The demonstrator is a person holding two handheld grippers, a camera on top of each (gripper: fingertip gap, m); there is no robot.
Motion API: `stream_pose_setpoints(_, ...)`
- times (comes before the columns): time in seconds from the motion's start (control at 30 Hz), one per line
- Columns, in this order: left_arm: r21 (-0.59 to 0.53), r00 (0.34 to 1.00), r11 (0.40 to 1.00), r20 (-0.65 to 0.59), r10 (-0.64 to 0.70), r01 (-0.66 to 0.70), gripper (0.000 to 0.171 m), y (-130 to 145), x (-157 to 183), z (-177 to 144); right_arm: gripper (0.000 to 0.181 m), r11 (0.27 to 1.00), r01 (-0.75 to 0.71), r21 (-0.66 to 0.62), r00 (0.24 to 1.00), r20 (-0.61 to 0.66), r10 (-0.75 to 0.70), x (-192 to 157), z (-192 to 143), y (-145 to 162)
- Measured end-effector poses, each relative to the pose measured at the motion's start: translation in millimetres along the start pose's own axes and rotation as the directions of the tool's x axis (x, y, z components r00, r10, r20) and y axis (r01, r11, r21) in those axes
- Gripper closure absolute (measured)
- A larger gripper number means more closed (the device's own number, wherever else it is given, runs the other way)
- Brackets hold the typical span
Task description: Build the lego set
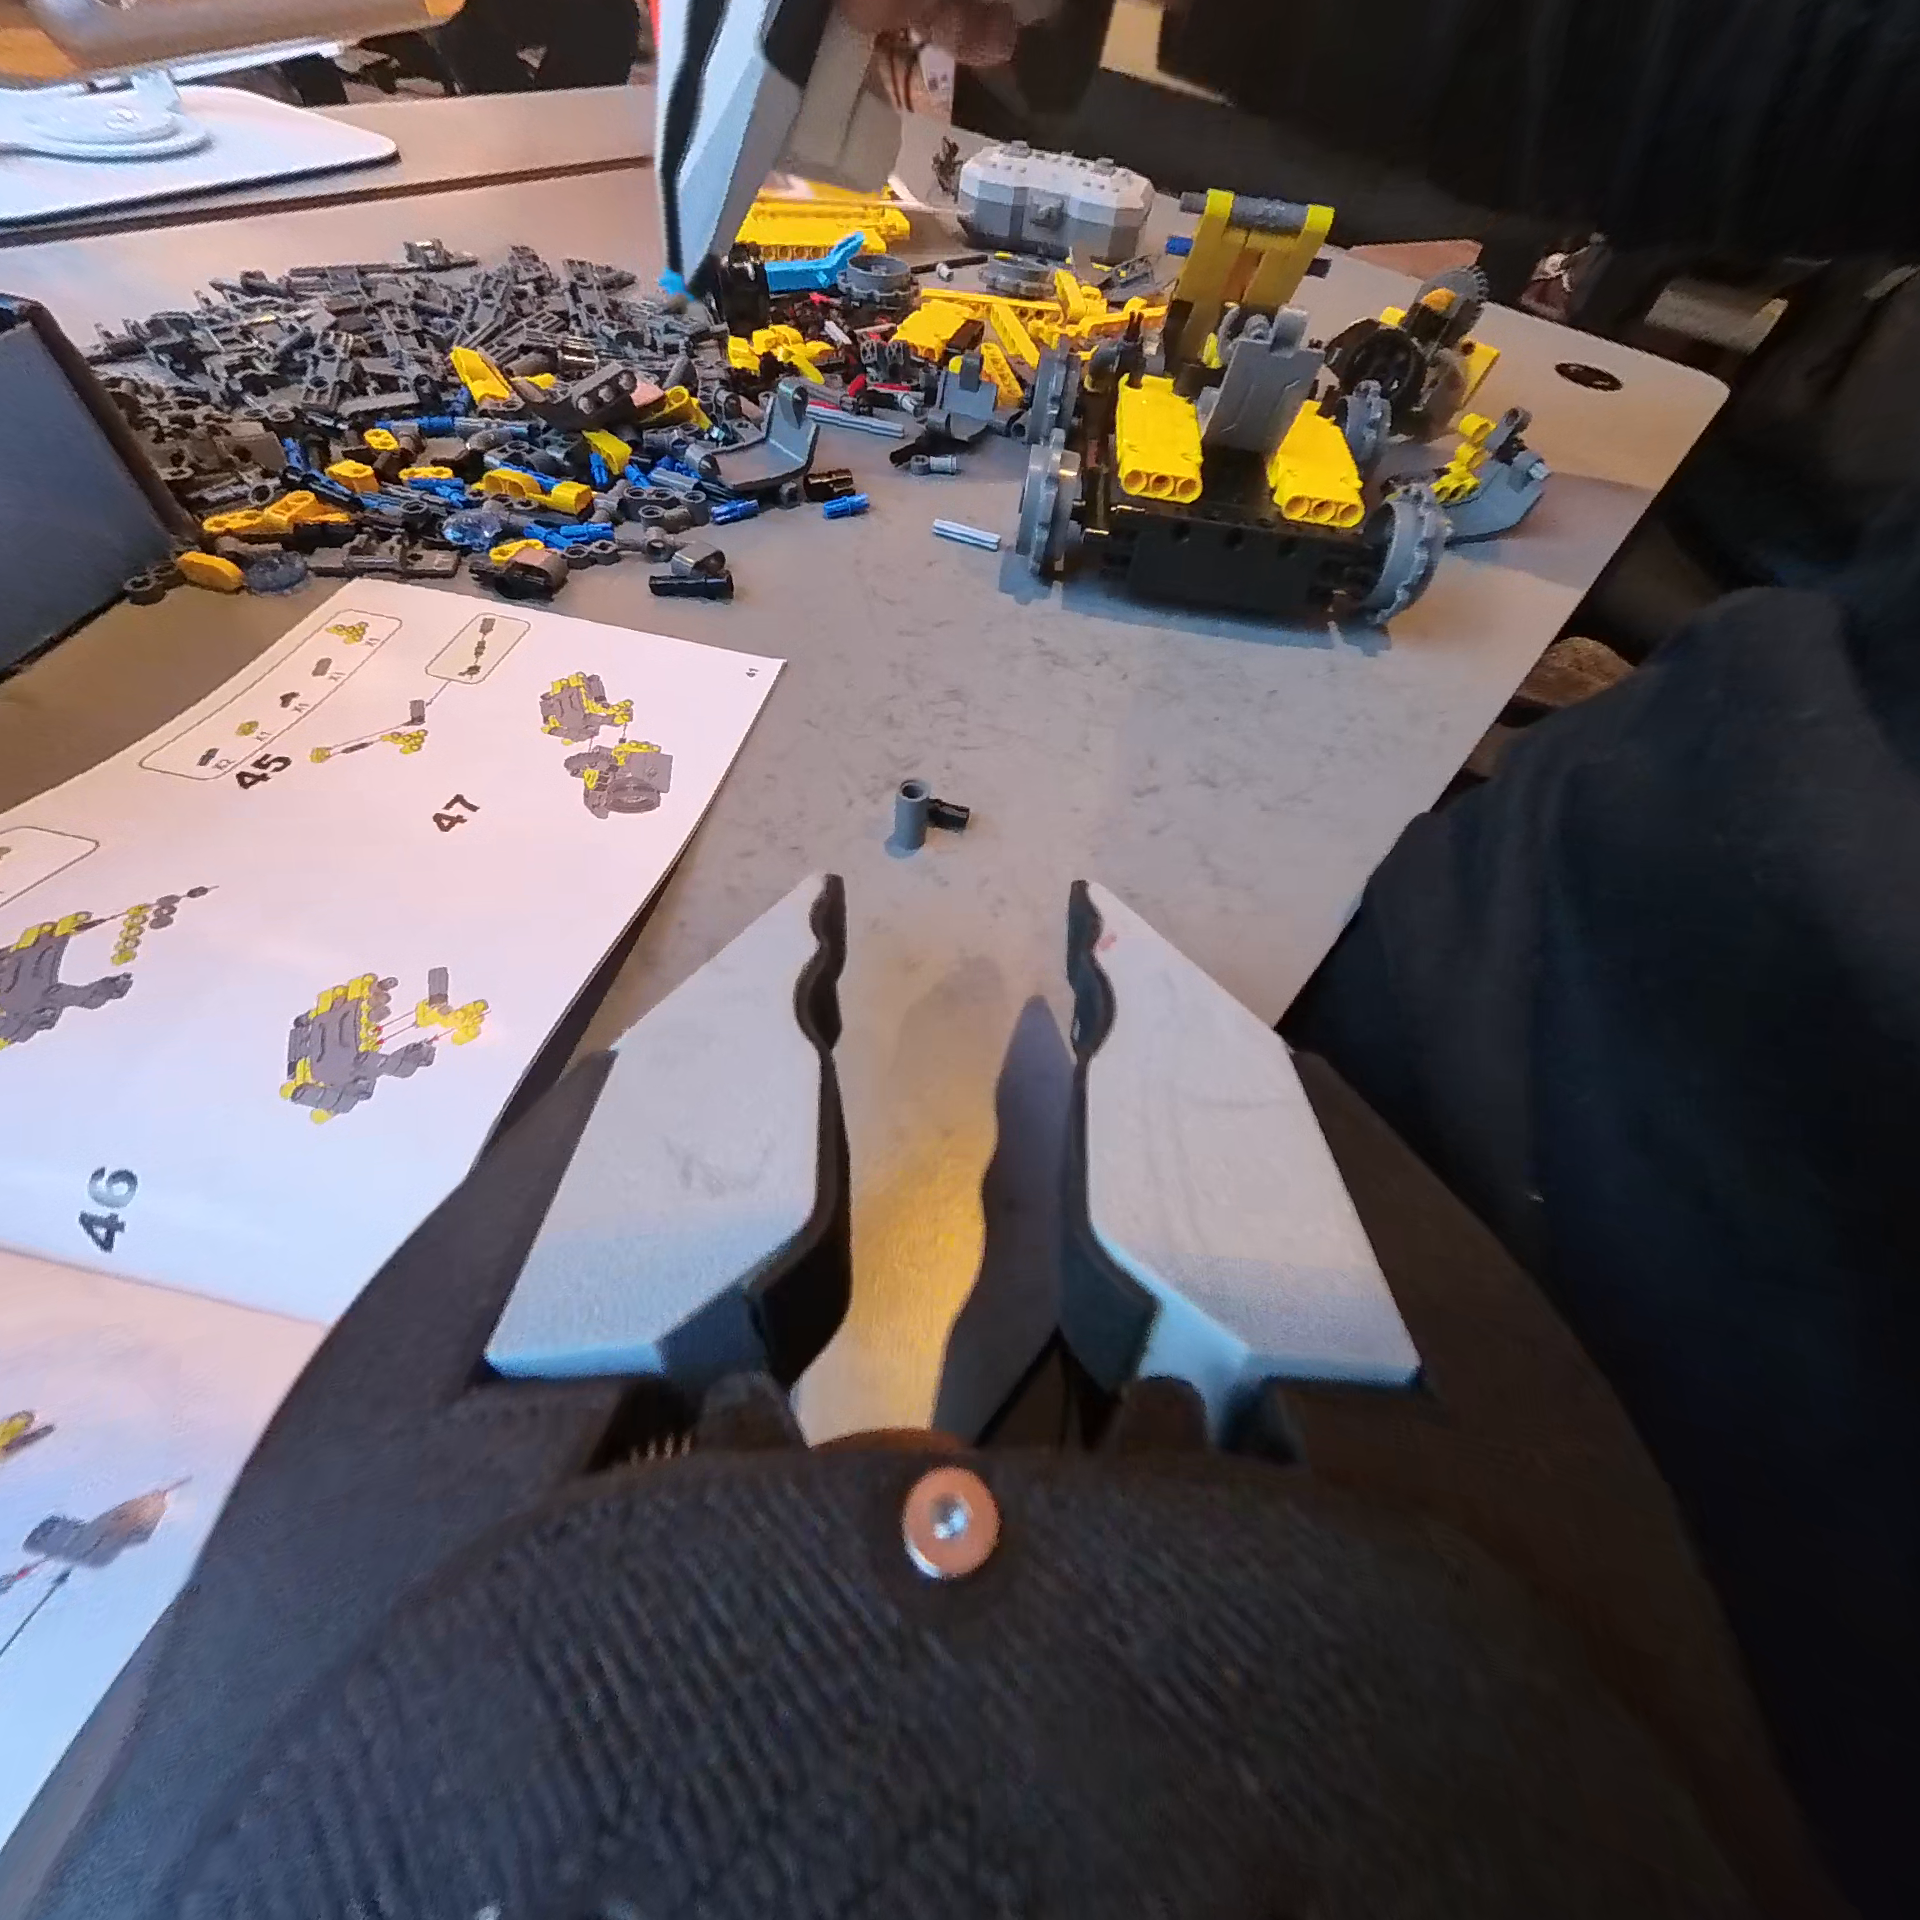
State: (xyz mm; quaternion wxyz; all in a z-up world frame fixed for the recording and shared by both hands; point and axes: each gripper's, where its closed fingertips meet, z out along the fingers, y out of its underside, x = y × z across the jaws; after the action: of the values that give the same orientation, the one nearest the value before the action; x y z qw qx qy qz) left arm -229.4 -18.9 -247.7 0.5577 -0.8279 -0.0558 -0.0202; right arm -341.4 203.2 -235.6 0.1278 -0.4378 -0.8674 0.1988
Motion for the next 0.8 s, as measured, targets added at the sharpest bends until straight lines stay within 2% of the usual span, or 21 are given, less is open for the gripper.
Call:
stream_pose_setpoints(0.2,-0.006,1.0,1.0,0.0,-0.003,0.003,0.13,1,1,2,0.181,1.0,0.007,-0.029,1.0,-0.007,-0.007,4,-18,24)
stream_pose_setpoints(0.4,-0.006,1.0,1.0,0.001,-0.003,0.003,0.133,1,0,2,0.177,0.998,0.015,-0.053,0.995,0.101,-0.01,-15,-28,43)
stream_pose_setpoints(0.57,-0.006,1.0,1.0,-0.001,-0.009,0.009,0.133,1,0,2,0.179,0.985,0.123,-0.122,0.977,0.187,-0.098,-41,-18,60)
stream_pose_setpoints(0.8,-0.002,1.0,1.0,-0.001,-0.008,0.008,0.133,1,1,2,0.178,0.919,0.289,-0.268,0.953,0.173,-0.249,-45,0,75)
